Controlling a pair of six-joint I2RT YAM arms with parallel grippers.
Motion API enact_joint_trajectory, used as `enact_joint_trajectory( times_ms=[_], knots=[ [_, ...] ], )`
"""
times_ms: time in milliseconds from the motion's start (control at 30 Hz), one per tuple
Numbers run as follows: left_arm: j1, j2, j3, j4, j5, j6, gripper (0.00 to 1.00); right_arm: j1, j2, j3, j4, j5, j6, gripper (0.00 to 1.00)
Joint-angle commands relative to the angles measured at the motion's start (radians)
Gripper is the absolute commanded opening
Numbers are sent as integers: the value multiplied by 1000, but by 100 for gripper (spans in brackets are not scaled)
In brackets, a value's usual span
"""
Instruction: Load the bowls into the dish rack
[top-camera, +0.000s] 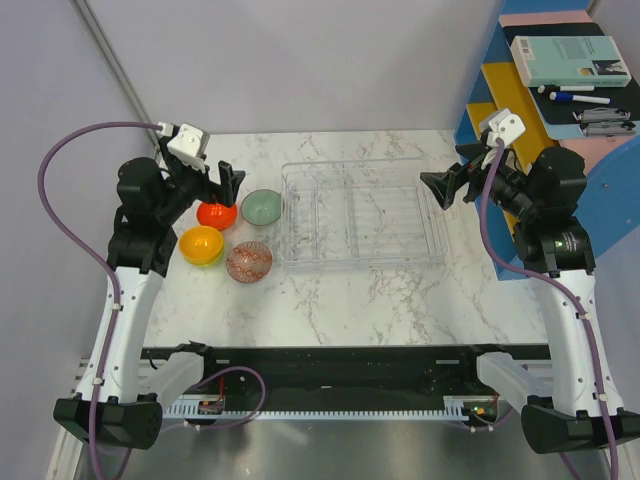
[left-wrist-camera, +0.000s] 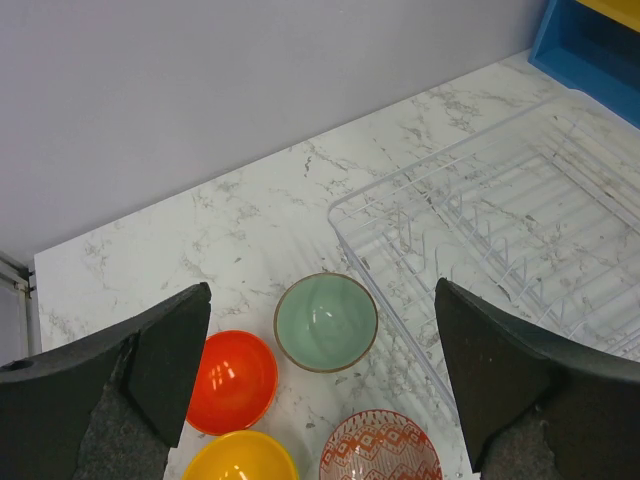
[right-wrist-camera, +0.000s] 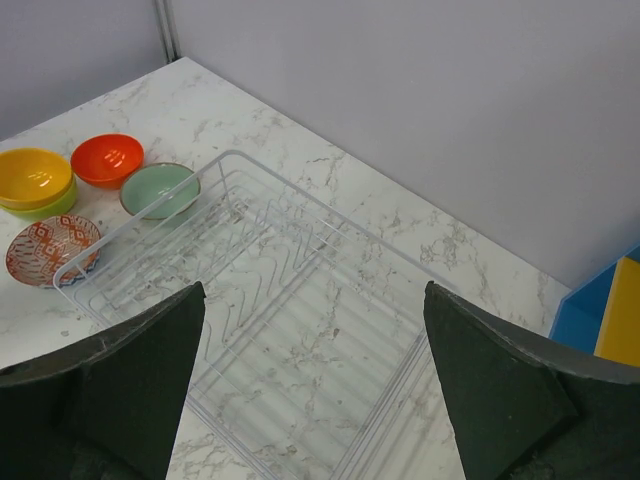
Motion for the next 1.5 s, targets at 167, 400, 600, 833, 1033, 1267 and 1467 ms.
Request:
enact_joint_trajectory(
  times_ms=[167,400,600,833,1033,1267,1467],
  knots=[
    [3,0,-8,2,4,45,100,6,-10,-9,40,12,-13,98],
    [5,58,-7,-10,-162,137,100,19,37,5,12,116,-42,98],
    [29,251,43,-72,-336,187,100,38,80,32,-37,133,-70,98],
    [172,490,44,-46,-218,216,100,61,85,28,-56,156,-103,98],
    [192,543,16,-26,-5,253,100,92,111,28,-74,179,-126,98],
    [118,659,92,-26,90,291,98,118,126,34,-80,188,-133,98],
    [60,842,222,-29,38,336,95,118,128,29,-80,191,-136,98]
  ],
)
